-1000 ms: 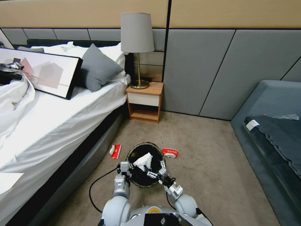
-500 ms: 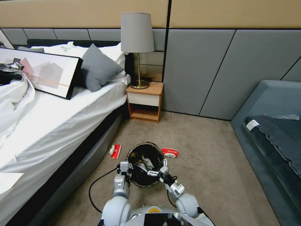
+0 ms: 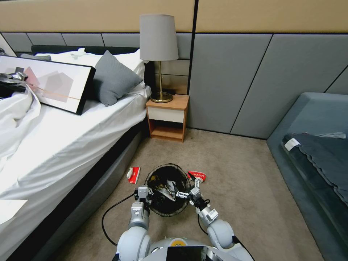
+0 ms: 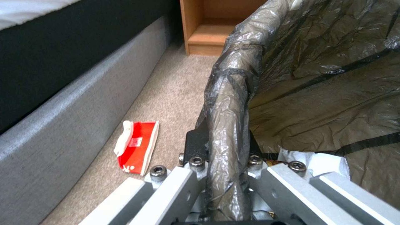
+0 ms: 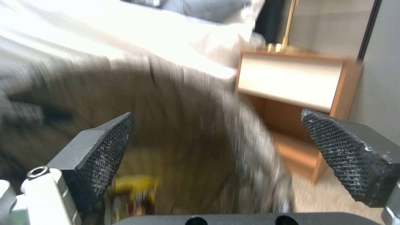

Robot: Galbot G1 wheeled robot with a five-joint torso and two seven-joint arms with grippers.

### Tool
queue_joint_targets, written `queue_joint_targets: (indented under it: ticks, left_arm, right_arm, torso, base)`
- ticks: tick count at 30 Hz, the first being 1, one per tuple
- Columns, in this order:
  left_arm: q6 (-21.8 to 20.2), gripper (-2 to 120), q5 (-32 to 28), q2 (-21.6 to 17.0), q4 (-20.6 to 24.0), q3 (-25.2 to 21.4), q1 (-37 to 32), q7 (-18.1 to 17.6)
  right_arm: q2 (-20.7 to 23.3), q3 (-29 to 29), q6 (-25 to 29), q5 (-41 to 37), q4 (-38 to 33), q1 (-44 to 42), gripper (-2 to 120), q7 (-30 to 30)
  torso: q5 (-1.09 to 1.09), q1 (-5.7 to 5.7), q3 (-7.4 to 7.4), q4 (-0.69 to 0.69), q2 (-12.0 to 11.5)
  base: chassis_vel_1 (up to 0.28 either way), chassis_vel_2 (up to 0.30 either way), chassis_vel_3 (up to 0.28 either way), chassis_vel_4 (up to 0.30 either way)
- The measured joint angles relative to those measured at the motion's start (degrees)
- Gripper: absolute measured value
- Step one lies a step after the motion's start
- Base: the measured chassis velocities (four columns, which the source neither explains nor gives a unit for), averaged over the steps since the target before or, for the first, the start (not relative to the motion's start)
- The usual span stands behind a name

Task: Pick up the trash bin, then pick up the garbage from the floor and place it into the trash bin.

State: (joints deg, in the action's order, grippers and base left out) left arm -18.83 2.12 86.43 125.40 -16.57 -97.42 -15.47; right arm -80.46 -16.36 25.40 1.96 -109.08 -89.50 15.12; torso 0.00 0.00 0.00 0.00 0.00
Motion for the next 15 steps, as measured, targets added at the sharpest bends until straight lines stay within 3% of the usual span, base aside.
queue_joint_targets:
  ticks: [5,10,15]
  left_arm:
    - [0.0,1,-0.1,0.0,-0.3,-0.2,0.2,0.0]
    - [0.2,1,-0.4,0.1,-0.4,-0.9,0.2,0.0]
    - [0.3,1,-0.5,0.1,-0.4,-1.3,0.3,-0.1]
  right_arm:
    - [-1.0,-1.6,0.5,1.8,-5.9,-2.4,100,-2.5]
    - [-3.9,-5.5,2.2,5.7,-13.6,-9.8,100,-9.0]
    - [-5.8,-6.1,3.2,6.1,-14.7,-13.7,100,-12.8]
  torso:
    - [-0.01,0.0,0.0,0.0,0.0]
    - [-0.01,0.0,0.0,-0.01,0.0]
    - [-0.01,0.0,0.0,-0.01,0.0]
  base:
    - [0.0,0.0,0.0,0.0]
    - [0.0,0.0,0.0,0.0]
    - [0.0,0.0,0.0,0.0]
